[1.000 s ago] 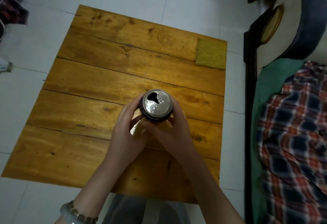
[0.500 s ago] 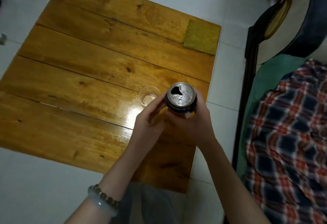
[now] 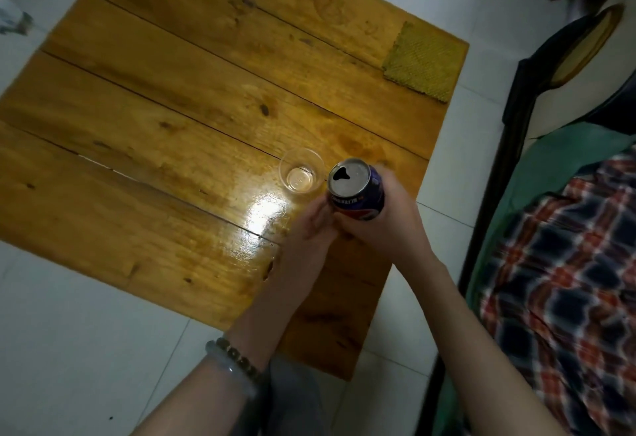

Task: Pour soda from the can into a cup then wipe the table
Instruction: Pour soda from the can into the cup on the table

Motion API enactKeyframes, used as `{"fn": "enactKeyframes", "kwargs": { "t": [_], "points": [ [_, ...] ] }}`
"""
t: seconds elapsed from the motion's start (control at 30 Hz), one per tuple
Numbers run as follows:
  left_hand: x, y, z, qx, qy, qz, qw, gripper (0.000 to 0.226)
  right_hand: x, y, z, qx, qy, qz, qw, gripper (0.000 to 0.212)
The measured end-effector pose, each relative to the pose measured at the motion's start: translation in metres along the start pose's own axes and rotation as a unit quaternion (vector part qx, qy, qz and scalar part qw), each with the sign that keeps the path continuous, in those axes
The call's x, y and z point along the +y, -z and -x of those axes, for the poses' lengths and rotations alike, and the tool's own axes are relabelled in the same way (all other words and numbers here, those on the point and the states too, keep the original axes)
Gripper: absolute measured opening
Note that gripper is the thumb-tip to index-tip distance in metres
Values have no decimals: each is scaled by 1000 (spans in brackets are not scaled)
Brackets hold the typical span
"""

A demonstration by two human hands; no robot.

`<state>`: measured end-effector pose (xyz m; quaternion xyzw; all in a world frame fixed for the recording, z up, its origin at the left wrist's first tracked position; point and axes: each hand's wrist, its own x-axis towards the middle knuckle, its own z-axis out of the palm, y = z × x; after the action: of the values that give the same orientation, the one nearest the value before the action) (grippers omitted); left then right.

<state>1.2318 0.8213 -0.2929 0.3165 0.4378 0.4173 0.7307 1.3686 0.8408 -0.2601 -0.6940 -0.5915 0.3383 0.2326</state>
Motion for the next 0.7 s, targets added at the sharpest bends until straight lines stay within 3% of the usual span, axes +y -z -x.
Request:
{"fn": "enactKeyframes", "kwargs": {
  "t": [0.43,0.7],
  "points": [
    [-5,7,-14,-7,49,51,997,52,-1,-5,-19,-33,11,107,994,65],
    [-9,4,-15,-19,73,10,997,55,-3,1,-26,-72,7,192,979,69]
  ]
}}
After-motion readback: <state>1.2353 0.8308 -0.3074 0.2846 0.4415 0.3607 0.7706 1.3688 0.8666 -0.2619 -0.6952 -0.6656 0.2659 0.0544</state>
